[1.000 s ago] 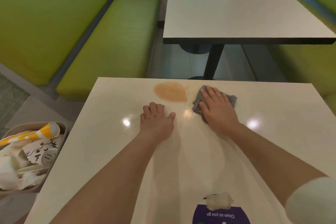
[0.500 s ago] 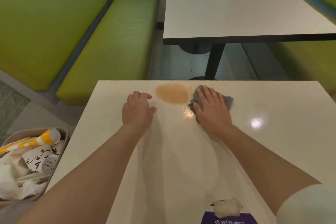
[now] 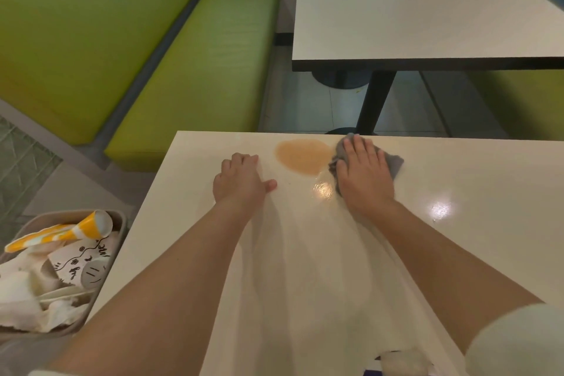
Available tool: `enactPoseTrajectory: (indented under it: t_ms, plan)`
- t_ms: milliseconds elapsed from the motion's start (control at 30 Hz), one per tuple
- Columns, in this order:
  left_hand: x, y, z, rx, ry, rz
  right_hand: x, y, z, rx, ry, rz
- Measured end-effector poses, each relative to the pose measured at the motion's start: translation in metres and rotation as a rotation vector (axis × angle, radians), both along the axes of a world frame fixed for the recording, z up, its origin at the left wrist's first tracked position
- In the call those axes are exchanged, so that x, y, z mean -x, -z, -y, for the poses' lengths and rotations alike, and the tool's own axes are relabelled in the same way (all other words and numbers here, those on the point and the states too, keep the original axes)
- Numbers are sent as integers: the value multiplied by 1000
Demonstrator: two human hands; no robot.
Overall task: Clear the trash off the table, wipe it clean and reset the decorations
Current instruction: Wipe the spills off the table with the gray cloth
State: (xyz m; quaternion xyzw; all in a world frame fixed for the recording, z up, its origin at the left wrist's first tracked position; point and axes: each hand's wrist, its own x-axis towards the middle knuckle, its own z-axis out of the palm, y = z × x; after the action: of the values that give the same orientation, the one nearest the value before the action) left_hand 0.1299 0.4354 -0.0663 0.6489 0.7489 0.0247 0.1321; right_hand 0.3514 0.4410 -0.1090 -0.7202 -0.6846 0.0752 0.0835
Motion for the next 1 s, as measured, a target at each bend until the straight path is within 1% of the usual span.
enactPoseTrajectory:
  t_ms: [67,167,233,267,300,400,433,500,567,633,700,733,800,867,933,1000]
  plan:
    - [-1,0,-2,9,-3,-19,18,-2,-9,24,-57,-40]
    - [-3,-2,-6,13,-13,-56,40,-4,5,35,-281,-64]
    - [-3,-3,-6,7,-15,-54,38,1,27,21,-421,-39]
    - [-2,-3,-5,3,-14,-47,31,1,31,19,-456,-33]
    - [-1,-2,-4,-1,-12,-37,21,0,28,19,-453,-36]
    - [0,-1,-2,-10,0,-29,2,-1,-1,47,-314,-7]
    - [0,-1,-1,-13,-2,-37,5,-1,-11,52,-277,19]
    - [-2,-1,-2,-21,-12,-55,22,-1,-27,54,-242,-2]
    - [-1,-1,-2,-36,-22,-54,43,-2,-34,44,-298,-55]
    - [1,-1,-2,-55,-26,-48,53,-2,-32,35,-447,-58]
    - [3,0,-2,-61,-18,-54,46,-5,-24,32,-601,-91]
    - [5,0,-3,-62,-15,-50,38,-6,-21,41,-644,-115]
    - [6,1,-3,-64,-13,-35,24,-10,-23,61,-636,-133]
    - [6,1,-4,-60,-13,-30,25,-15,-37,89,-550,-119]
    - [5,1,-4,-60,-14,-56,43,-16,-51,128,-478,-128]
    - [3,1,-2,-70,-14,-77,67,-17,-54,150,-499,-150]
